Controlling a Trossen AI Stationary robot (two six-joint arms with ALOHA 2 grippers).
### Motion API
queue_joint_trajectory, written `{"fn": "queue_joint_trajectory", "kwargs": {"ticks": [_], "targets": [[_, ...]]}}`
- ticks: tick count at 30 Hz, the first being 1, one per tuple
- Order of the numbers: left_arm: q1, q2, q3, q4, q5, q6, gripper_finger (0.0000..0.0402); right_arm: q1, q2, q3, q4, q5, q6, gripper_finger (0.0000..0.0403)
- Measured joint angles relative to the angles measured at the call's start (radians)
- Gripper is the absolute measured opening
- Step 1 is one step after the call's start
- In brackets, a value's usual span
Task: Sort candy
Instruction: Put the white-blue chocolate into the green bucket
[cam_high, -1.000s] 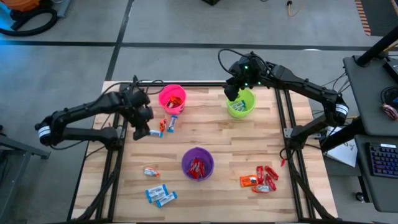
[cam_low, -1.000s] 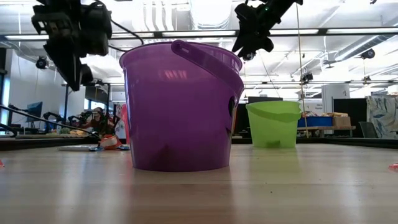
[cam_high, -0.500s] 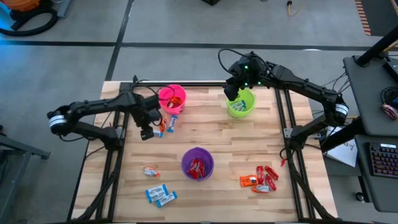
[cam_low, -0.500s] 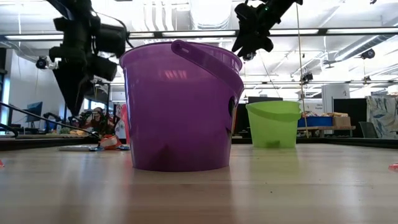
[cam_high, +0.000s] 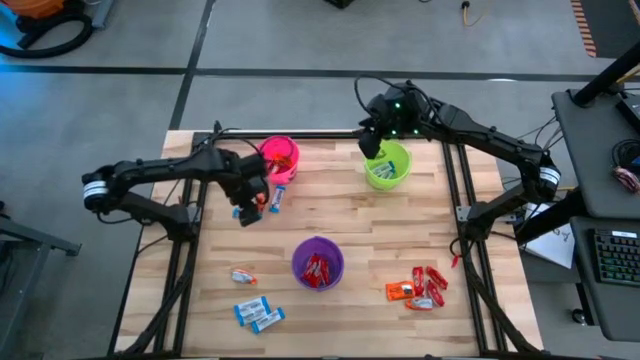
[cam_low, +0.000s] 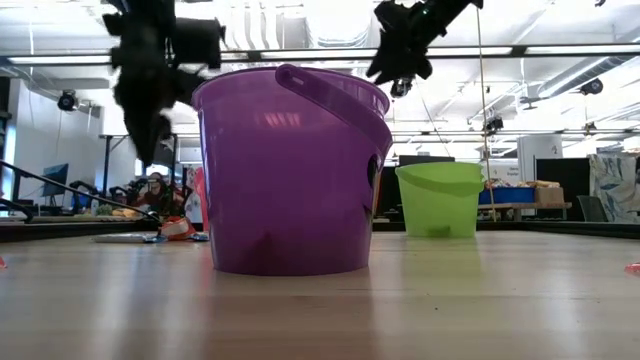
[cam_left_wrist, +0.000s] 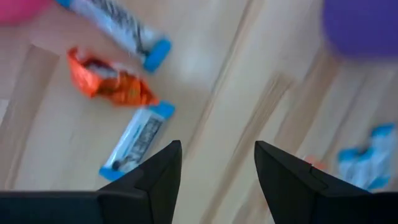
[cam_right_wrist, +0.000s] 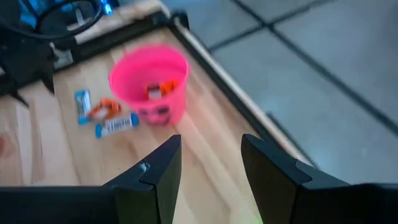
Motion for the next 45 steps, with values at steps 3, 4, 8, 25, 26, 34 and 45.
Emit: {"fn": "queue_joint_trajectory", "kwargs": {"ticks": [3, 4, 8, 25, 26, 34, 45], "targets": [[-0.026, -0.037, 0.032, 0.045, -0.002, -0.172, 0.0184, 0.0, 0.0, 0.0, 0.082, -0.001, -0.001, 0.0162], [-0.035, -0.05, 0.035, 0.06, -0.005, -0.246, 0.0183, 0.0, 0.0, 0.0, 0.102, -0.002, 0.003, 0.0162], [-0.091, -0.088, 0.034, 0.106, -0.077, -0.513, 0.0179, 0.0, 0.0, 0.0, 0.147, -0.025, 0.013, 0.0162], [-0.441, -0.099, 0.032, 0.124, -0.299, -0.658, 0.0152, 0.093, -0.005, 0.033, 0.117, -0.028, 0.072, 0.0136], [-0.44, -0.098, 0.032, 0.126, -0.312, -0.637, 0.0151, 0.101, -0.006, 0.043, 0.106, -0.027, 0.079, 0.0133], [-0.439, -0.098, 0.033, 0.129, -0.396, -0.517, 0.0139, 0.118, -0.006, 0.075, 0.085, -0.019, 0.196, 0.0115], [-0.438, -0.098, 0.028, 0.134, -0.413, -0.401, 0.0114, 0.134, 0.005, 0.076, -0.096, -0.019, 0.247, 0.0091]]}}
